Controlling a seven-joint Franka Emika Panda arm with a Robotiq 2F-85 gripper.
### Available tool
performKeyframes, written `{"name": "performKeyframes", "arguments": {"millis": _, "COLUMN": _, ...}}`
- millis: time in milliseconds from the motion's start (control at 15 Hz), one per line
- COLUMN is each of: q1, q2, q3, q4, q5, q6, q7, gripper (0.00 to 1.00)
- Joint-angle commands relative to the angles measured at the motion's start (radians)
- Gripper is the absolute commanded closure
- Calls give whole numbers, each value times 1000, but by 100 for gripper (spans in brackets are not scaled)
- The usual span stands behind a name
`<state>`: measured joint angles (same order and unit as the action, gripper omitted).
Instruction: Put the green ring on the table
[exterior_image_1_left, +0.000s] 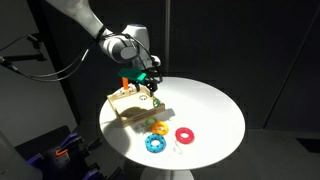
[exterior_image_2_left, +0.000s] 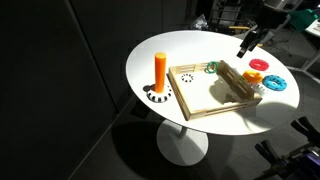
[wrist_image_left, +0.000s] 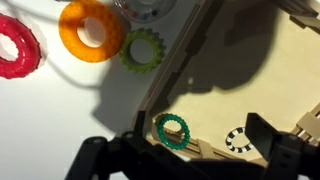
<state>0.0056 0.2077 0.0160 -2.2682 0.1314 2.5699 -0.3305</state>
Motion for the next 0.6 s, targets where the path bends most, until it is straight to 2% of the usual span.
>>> {"name": "performKeyframes", "arguments": {"millis": 0, "q1": -13, "q2": 91, "q3": 33, "q4": 68, "q5": 2, "q6": 44, "q7": 11, "gripper": 0}}
{"name": "performKeyframes", "arguments": {"millis": 533, "q1": -39, "q2": 259, "q3": 86, "q4": 196, "q5": 1, "q6": 90, "q7": 6, "gripper": 0}}
